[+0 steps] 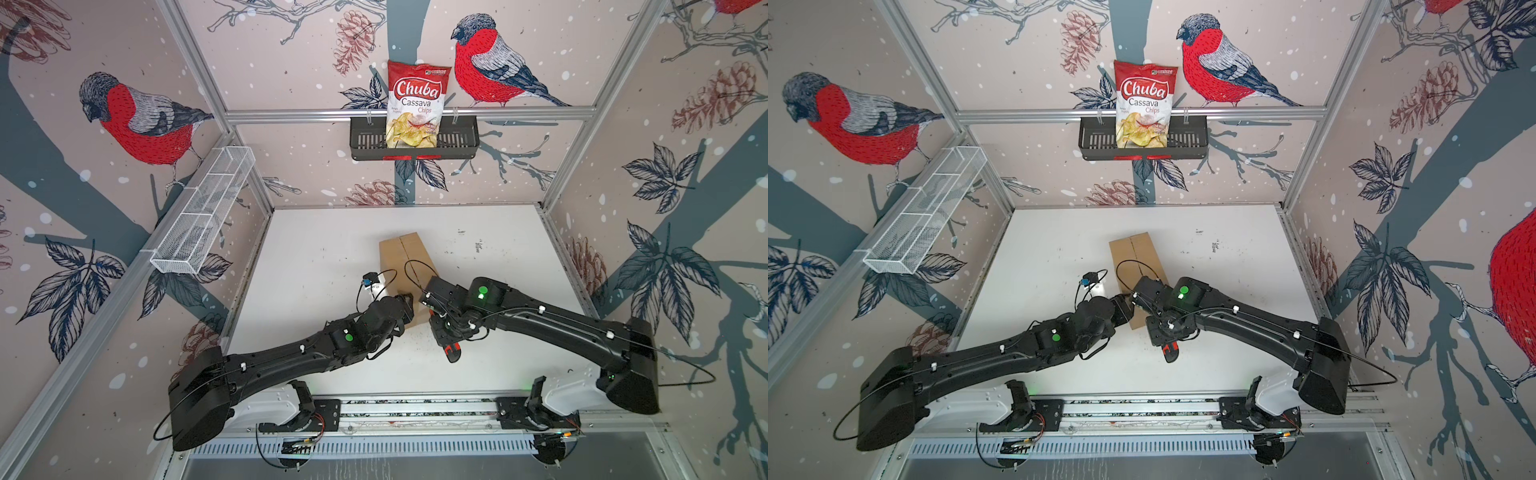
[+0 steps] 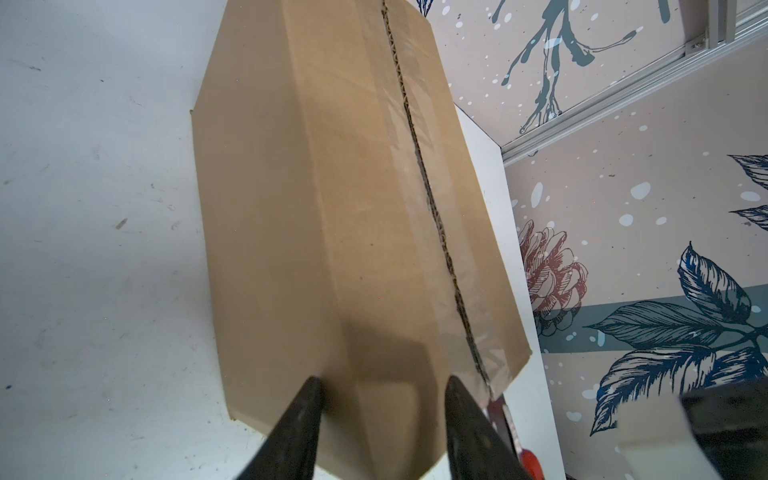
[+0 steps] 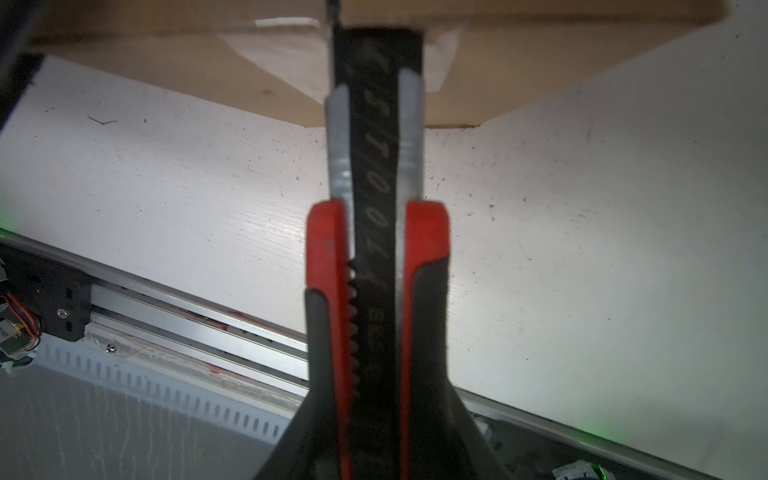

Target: Unpack the express box

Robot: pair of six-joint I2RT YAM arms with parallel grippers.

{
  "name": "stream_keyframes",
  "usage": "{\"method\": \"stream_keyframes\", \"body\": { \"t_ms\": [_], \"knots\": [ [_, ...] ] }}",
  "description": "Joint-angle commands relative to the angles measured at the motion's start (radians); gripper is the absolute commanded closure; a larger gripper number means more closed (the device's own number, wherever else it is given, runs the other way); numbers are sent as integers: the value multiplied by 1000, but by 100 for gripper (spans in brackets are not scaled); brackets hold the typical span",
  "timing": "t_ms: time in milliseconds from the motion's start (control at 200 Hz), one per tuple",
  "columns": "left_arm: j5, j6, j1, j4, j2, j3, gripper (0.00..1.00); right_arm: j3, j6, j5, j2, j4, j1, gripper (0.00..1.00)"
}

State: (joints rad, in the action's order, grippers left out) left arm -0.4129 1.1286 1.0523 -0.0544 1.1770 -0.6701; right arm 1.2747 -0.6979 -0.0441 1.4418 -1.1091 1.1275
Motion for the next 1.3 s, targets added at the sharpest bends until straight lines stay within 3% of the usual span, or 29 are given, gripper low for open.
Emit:
{"method": "stream_keyframes", "body": {
  "t_ms": [0, 450, 745, 966, 1296],
  "knots": [
    [12, -3, 5, -62, 1, -9, 50, 7, 43, 36, 5, 15, 7, 96],
    [-8, 2, 11, -52, -10, -7, 39, 3, 41, 28, 1, 2, 1, 95],
    [-66, 10, 11, 41, -96, 9, 57, -8, 41, 21, -21, -14, -28, 95],
    [-80, 37, 11, 79, -146, 54, 84, -5, 40, 25, -21, -18, -34, 95],
    [-53, 22, 12, 14, -108, 67, 89, -8, 27, 43, -29, -27, -35, 95]
  ]
}}
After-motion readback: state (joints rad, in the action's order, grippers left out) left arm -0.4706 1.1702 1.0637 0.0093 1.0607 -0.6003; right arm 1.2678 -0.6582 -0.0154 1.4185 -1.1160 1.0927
